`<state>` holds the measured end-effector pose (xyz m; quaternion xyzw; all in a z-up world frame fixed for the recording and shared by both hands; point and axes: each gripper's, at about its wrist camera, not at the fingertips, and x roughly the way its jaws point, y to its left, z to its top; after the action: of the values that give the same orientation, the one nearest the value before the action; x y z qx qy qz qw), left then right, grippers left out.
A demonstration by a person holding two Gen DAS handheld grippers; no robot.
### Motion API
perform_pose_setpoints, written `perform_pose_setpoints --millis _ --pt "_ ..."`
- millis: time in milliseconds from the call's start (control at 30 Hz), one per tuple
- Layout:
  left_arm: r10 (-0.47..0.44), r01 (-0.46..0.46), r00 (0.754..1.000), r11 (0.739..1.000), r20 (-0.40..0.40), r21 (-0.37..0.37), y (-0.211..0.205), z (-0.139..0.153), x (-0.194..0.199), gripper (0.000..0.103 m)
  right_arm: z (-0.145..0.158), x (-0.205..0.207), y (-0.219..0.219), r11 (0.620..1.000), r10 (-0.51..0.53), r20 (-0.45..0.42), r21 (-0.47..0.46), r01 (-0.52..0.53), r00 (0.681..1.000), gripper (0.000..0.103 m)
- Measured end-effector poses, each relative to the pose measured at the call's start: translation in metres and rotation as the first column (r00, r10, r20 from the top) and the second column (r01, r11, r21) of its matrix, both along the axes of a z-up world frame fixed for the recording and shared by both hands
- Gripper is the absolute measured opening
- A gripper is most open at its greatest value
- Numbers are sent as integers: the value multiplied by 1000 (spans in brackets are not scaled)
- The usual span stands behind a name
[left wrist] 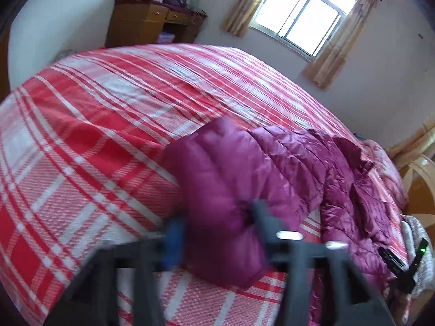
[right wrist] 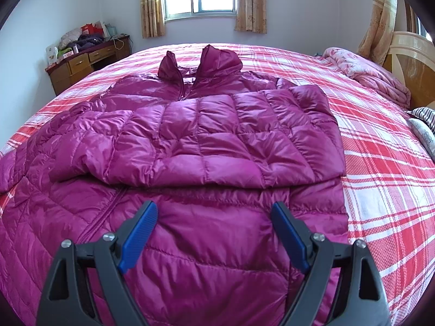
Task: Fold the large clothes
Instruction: 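Lift the sleeve with the left gripper, lay it across the jacket front, release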
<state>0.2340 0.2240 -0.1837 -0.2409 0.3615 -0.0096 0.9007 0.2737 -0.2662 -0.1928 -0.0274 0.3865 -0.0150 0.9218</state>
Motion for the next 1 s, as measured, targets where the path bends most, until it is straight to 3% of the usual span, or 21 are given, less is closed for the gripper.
perform_pose_setpoints --millis 100,300,433,567,800,1000 --pt "-29 27 998 999 55 37 -8 15 0 11 0 0 0 1000 0 4 3 0 1000 88" --pt "-93 53 975 979 204 195 -28 86 0 10 4 -4 -2 1000 -8 32 15 8 999 88" --pt "-192 122 943 959 272 256 -59 130 4 10 15 -10 -11 998 -28 75 63 23 997 88" --pt "-289 199 907 935 305 294 -95 153 12 10 23 -12 -22 994 -57 98 97 48 994 88" --pt "-441 324 844 873 305 365 -167 162 28 9 32 -11 -46 985 -126 112 131 111 986 88" --pt "-548 433 798 810 249 396 -231 148 49 9 26 -11 -63 972 -171 88 180 153 981 88"
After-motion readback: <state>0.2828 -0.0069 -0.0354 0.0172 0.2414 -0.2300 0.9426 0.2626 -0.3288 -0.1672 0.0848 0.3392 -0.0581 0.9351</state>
